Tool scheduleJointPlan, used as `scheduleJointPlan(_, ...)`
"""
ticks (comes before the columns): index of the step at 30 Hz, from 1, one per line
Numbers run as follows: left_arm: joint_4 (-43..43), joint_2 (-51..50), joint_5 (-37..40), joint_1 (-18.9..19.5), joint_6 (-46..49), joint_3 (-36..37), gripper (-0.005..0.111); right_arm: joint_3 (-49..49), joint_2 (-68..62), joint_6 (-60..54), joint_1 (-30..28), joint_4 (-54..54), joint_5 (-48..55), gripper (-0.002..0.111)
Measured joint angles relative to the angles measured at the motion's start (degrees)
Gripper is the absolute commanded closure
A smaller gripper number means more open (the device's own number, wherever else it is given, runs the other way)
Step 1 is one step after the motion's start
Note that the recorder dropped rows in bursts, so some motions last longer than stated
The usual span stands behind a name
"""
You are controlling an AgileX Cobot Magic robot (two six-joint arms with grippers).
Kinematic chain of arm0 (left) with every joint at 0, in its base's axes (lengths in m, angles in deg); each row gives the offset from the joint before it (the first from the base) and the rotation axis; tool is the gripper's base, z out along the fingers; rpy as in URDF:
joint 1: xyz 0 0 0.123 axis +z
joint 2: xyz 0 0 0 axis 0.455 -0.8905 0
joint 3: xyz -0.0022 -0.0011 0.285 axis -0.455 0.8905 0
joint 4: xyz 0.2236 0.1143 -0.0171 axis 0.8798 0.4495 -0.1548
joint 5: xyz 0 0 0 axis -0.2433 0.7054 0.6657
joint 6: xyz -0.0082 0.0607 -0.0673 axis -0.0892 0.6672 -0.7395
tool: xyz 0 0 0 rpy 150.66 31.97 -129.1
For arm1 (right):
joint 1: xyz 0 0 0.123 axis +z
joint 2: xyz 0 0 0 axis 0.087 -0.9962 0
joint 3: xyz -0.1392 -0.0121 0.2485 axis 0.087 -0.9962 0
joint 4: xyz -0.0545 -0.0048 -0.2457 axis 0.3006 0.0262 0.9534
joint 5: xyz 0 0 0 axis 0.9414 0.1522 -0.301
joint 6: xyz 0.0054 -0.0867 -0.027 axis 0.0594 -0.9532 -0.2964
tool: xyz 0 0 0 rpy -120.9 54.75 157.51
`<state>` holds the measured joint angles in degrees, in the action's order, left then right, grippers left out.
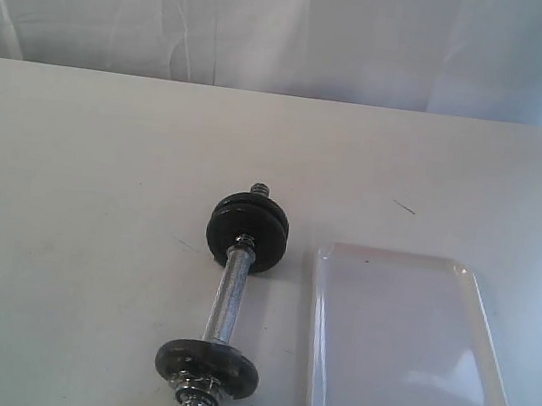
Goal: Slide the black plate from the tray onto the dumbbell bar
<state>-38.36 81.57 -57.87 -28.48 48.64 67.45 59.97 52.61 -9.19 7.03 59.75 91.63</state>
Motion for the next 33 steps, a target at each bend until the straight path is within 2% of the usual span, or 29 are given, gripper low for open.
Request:
scheduleJointPlan(10,-0.1,0.0,-0.2,0.0,-10.4,0.0,0.107,0.0,0.0,0.0,0.0,0.0,0.0,0.108)
scheduleJointPlan(33,-0.1,0.0,-0.2,0.0,-10.7,0.0,0.107,0.0,0.0,0.0,0.0,0.0,0.1,0.108)
